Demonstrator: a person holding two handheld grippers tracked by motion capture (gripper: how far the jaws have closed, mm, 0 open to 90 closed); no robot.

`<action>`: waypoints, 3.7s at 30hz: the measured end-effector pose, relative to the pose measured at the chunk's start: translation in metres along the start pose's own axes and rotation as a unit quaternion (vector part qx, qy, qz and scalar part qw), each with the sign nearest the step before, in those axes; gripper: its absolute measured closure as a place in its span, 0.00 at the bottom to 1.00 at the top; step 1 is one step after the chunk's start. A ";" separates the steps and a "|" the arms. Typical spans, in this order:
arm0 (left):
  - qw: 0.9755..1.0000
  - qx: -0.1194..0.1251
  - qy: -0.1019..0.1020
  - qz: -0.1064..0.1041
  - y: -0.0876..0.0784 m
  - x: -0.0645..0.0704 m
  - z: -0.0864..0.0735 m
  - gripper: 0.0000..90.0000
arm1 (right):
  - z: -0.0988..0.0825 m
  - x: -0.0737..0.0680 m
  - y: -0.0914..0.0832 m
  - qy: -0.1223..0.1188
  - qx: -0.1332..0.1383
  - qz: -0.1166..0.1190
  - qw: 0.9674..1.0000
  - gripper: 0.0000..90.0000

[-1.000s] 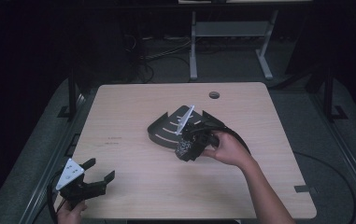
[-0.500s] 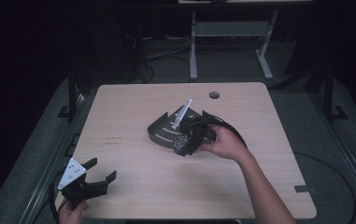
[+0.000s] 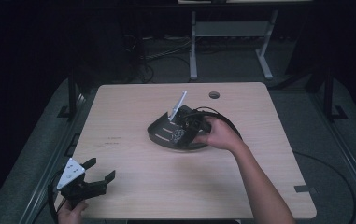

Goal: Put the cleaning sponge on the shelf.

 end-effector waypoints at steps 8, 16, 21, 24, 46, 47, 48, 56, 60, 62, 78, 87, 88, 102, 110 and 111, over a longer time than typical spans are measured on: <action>1.000 0.000 0.000 0.002 -0.001 -0.001 0.000 0.15 | 0.008 0.014 -0.002 0.005 -0.004 -0.003 1.000 0.36; 1.000 0.001 0.002 0.000 0.000 0.001 0.000 0.15 | 0.013 0.031 -0.001 0.019 -0.008 -0.004 1.000 0.36; 1.000 0.001 0.001 0.002 0.000 0.000 0.000 0.15 | 0.016 0.041 -0.005 0.025 -0.010 -0.011 1.000 0.36; 1.000 0.001 0.003 0.001 0.000 0.001 0.001 0.15 | 0.020 0.043 -0.008 0.032 -0.001 -0.008 0.999 0.36; 1.000 0.000 0.002 0.000 0.000 0.001 0.000 0.15 | 0.007 0.075 0.019 0.071 -0.017 -0.028 0.997 0.35; 1.000 0.000 0.002 0.000 0.001 0.001 0.000 0.15 | 0.006 0.076 0.020 0.070 -0.017 -0.030 0.997 0.35; 1.000 0.000 0.003 0.000 0.001 0.001 0.000 0.15 | 0.004 0.077 0.022 0.073 -0.016 -0.029 0.997 0.35; 1.000 -0.001 0.003 -0.001 0.001 0.002 0.000 0.15 | -0.008 0.083 0.032 0.097 0.001 -0.025 0.995 0.35; 1.000 0.000 0.002 0.000 0.001 0.001 0.000 0.15 | -0.013 0.084 0.039 0.103 0.004 -0.027 0.994 0.35; 1.000 0.000 0.002 -0.001 0.000 0.001 0.000 0.15 | -0.016 0.085 0.043 0.108 0.003 -0.025 0.994 0.35; 1.000 -0.001 0.002 0.000 0.000 0.001 0.000 0.15 | -0.036 0.087 0.057 0.129 0.000 -0.026 0.991 0.35; 1.000 -0.004 0.004 -0.001 0.001 0.002 0.000 0.15 | -0.046 0.090 0.061 0.139 -0.007 -0.035 0.990 0.35; 1.000 -0.005 0.004 -0.002 0.001 0.002 0.000 0.15 | -0.046 0.090 0.062 0.138 -0.007 -0.035 0.990 0.35; 1.000 -0.003 0.000 -0.002 0.001 0.002 -0.001 0.15 | -0.049 0.094 0.067 0.133 -0.022 -0.048 0.990 0.34; 1.000 -0.003 0.000 -0.002 0.001 0.002 -0.001 0.15 | -0.050 0.094 0.068 0.134 -0.024 -0.050 0.989 0.33; 1.000 -0.003 0.001 -0.002 0.001 0.002 -0.001 0.15 | -0.050 0.094 0.068 0.135 -0.024 -0.050 0.989 0.33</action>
Point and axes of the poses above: each handheld gripper's, and its own axes: y roughly forward along the jaws, z roughly out of its top, x roughly to its right, the point moved 7 cm from there along y, roughly forward along the jaws, and after that the axes turned 5 degrees about x, right-handed, at the moved point
